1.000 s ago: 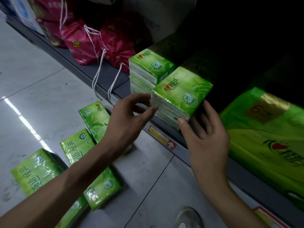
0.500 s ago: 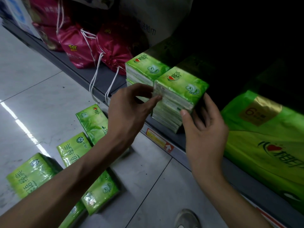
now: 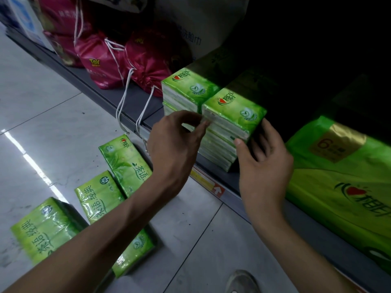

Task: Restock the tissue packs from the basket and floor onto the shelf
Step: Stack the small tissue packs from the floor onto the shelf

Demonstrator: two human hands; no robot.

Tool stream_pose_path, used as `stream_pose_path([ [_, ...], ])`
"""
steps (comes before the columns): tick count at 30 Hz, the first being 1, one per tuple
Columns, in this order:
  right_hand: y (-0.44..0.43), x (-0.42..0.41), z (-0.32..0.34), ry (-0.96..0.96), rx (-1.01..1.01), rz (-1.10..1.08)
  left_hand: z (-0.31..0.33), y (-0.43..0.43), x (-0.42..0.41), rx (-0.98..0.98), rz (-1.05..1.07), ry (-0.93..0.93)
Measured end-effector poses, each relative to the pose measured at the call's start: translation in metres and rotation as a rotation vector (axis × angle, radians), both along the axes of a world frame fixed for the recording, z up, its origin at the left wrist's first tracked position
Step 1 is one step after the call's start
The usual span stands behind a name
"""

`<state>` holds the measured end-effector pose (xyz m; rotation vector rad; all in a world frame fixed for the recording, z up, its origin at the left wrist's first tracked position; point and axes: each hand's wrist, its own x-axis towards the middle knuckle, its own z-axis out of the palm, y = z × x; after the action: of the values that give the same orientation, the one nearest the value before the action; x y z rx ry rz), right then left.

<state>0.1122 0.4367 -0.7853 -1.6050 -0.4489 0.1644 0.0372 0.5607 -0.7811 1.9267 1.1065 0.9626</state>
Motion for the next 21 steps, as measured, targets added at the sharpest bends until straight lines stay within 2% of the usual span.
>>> stream_pose_path([
  [8, -0.004, -0.005, -0.003, -0.041, -0.072, 0.029, -0.007, -0.004, -0.008, -0.003, -0.014, -0.005],
  [11, -0.014, -0.012, -0.001, -0.219, -0.187, -0.017, -0.013, -0.005, -0.016, 0.053, -0.093, 0.024],
  [16, -0.033, -0.026, -0.008, -0.754, -0.368, -0.002, -0.029, -0.006, -0.041, 0.370, -0.243, 0.190],
  [18, -0.034, -0.027, -0.015, -0.798, -0.454, 0.052, -0.035, -0.003, -0.046, 0.488, -0.293, 0.274],
  [21, -0.030, -0.029, -0.023, -0.715, -0.526, 0.087, -0.043, -0.002, -0.045, 0.539, -0.330, 0.362],
])
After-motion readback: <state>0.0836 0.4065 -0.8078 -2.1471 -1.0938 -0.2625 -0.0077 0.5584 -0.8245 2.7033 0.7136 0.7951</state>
